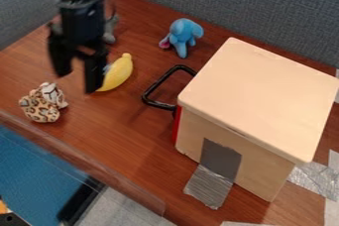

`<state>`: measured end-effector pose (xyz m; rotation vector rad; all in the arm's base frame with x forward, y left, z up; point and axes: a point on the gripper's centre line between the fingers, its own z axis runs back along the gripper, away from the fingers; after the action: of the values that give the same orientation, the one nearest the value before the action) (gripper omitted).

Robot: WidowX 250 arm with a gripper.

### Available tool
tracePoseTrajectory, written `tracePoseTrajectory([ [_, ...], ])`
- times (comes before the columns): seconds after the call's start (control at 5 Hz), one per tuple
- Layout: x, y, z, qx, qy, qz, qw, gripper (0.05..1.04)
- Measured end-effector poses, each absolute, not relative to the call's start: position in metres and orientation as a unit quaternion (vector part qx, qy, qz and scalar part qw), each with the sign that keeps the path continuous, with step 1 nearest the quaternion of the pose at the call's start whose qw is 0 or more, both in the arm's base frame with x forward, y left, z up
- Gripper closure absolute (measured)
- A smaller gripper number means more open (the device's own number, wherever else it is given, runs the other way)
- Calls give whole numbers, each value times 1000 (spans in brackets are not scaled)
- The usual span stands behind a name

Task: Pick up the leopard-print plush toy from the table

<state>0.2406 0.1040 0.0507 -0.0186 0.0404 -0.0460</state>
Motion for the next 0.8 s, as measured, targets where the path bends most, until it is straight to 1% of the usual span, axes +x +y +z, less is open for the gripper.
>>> tracePoseTrajectory([
  [0.2, 226, 112, 36, 9, 19, -20, 1000, 83],
  [0.4, 228, 123, 25, 35, 12, -20, 999, 83],
  [0.6, 232, 134, 17, 51, 14, -13, 999, 83],
  [0.8, 228, 137, 5, 49, 39, -5, 998, 83],
])
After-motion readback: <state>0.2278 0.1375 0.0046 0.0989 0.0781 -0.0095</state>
